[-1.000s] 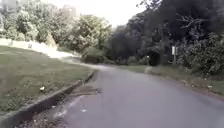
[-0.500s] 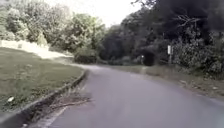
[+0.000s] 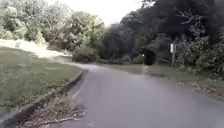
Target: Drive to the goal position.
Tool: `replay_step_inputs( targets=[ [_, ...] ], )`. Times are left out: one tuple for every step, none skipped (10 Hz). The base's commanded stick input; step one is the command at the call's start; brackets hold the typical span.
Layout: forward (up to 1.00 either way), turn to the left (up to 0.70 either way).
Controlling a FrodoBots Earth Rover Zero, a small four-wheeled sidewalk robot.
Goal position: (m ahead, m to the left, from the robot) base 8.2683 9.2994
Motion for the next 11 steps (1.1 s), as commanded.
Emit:
replay_step_inputs(
  targets=[
    [1.0,-0.27],
    [1.0,-0.27],
    [1.0,-0.27],
    [1.0,-0.27],
    [1.0,-0.27],
    [1.0,-0.27],
    [1.0,-0.27],
    [1.0,-0.27],
    [1.0,-0.27],
    [1.0,0.0],
    [1.0,0.0]
  ],
)
